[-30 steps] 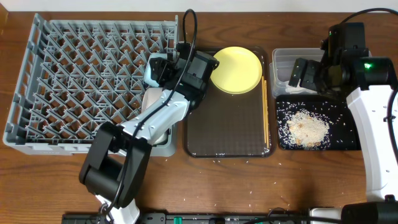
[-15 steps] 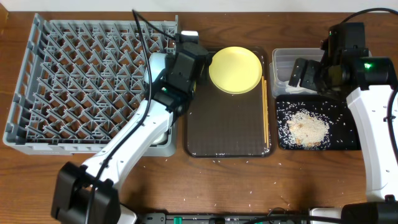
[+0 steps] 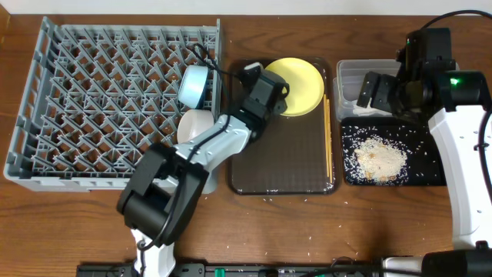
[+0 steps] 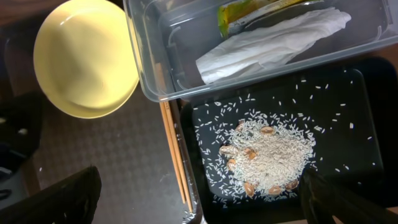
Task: Sort waste into correct bins and load items into the dishwasher
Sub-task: 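Release the blue bowl and move left gripper to the yellow plate, then grasp the yellow plate edge with the left gripper and lift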
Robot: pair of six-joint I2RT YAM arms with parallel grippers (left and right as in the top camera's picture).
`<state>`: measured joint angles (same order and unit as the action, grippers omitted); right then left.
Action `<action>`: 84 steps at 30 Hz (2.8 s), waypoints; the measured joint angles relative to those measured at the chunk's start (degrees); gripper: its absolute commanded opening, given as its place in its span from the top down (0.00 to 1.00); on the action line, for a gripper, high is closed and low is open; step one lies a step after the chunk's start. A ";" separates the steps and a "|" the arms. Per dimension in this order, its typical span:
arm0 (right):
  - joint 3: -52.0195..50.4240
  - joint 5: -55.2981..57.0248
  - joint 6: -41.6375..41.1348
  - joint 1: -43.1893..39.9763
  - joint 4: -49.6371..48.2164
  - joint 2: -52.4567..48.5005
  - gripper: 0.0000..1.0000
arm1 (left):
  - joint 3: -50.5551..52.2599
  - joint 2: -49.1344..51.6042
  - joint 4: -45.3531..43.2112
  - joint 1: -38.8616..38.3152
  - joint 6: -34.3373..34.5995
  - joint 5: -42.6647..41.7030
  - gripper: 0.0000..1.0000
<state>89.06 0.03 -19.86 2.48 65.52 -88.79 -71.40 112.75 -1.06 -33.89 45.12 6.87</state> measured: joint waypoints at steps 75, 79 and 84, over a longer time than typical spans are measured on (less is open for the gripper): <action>-0.02 0.00 0.00 0.00 0.02 -0.02 0.01 | -8.72 -6.88 22.08 7.45 -3.34 -12.31 0.90; -0.02 0.00 0.00 0.00 0.02 -0.02 0.01 | -8.74 -6.71 25.11 9.05 -3.98 -16.22 0.57; -0.02 -0.02 0.00 0.00 0.02 -0.02 0.01 | -8.74 -3.76 26.08 9.03 -4.50 -19.58 0.49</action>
<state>89.03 0.01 -19.86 2.48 65.54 -88.82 -80.14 108.99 25.02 -24.86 40.62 -12.71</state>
